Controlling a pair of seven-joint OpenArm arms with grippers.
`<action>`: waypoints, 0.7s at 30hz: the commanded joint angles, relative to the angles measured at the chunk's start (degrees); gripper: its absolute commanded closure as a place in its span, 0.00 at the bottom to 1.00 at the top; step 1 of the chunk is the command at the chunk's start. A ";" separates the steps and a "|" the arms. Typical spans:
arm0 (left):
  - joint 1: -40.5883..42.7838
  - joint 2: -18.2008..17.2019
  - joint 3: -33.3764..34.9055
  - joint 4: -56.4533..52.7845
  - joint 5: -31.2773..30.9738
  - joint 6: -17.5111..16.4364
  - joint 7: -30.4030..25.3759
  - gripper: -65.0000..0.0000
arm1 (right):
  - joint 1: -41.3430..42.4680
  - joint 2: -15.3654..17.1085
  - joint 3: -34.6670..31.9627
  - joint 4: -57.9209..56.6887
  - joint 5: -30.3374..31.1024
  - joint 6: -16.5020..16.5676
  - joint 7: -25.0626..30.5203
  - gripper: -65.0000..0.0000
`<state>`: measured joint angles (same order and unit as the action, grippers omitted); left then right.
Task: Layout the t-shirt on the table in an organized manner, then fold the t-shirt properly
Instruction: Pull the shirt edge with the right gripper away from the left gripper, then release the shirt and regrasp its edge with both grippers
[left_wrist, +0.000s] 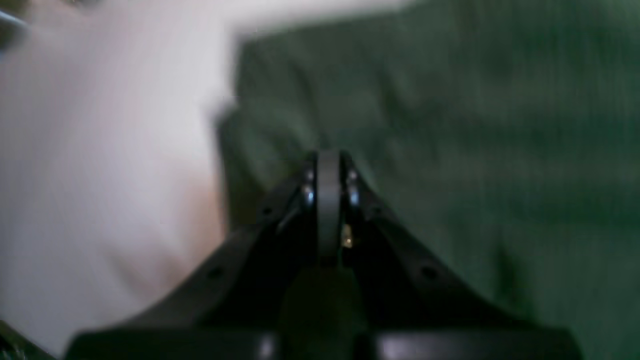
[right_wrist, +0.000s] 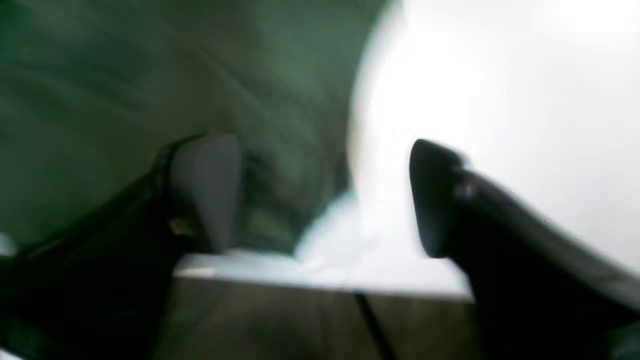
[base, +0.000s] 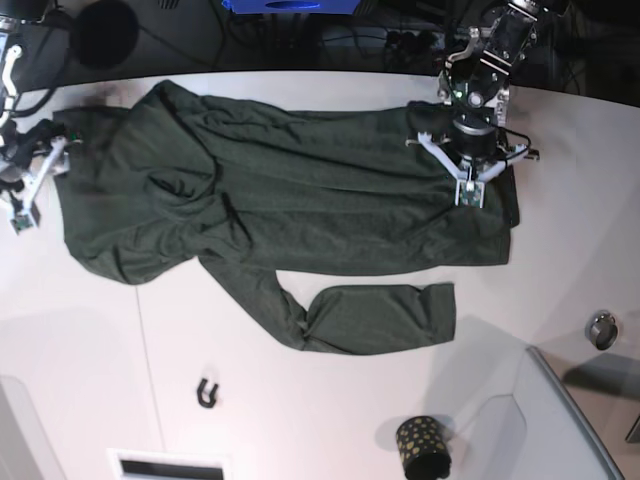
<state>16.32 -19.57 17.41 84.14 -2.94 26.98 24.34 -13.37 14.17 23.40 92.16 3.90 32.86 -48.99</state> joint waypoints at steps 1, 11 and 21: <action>0.61 -0.87 -0.31 0.74 1.05 1.11 -1.00 1.00 | 0.66 0.38 0.56 -1.30 0.89 0.41 1.92 0.59; 7.90 -4.91 -0.40 7.95 0.96 1.11 -2.58 1.00 | 1.63 -0.15 2.84 -7.10 0.98 0.41 2.62 0.98; 12.48 -5.26 -4.18 8.21 0.43 1.02 -7.85 1.00 | 1.37 -0.15 2.23 -7.54 0.98 0.41 2.62 0.98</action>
<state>28.49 -24.25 13.47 91.55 -3.27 27.35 17.52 -12.40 13.13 25.43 83.92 4.67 33.47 -46.87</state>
